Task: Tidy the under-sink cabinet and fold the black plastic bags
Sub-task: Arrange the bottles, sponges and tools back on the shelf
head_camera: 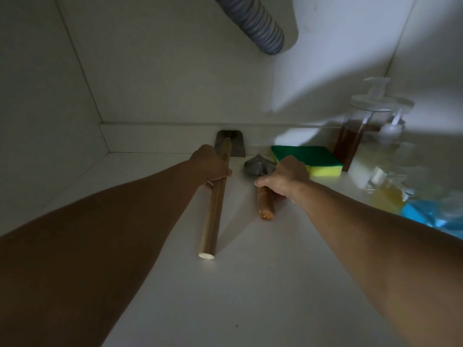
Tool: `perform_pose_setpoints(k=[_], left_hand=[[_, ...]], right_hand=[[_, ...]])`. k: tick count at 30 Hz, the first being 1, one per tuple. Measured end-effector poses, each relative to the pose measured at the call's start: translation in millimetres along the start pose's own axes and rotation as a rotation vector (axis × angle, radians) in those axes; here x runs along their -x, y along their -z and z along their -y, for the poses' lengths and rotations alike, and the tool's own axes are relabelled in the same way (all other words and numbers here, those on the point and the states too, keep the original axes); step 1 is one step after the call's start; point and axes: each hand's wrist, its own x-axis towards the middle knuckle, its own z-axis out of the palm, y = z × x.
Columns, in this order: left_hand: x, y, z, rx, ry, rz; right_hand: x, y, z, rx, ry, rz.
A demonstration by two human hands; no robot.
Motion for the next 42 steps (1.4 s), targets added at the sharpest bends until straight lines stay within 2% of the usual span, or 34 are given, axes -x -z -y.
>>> perform_pose_setpoints(k=[11,27,35,42], left_hand=[[-5,-13,-9,0.083,0.010,0.052],[-5,-27,-10,0.126,-0.008,0.015],[14,-34,-8,-0.049,0.044,-0.141],[61,-5,-6,-0.216,-0.015,-0.186]], right_hand=[[-6,-4,-7,-0.075,-0.006,0.001],[-1,-3,-10,-0.106,-0.009,-0.034],[24,12,-6,-0.123,-0.059,0.002],[60,50,-8,-0.215,-0.119,0.051]])
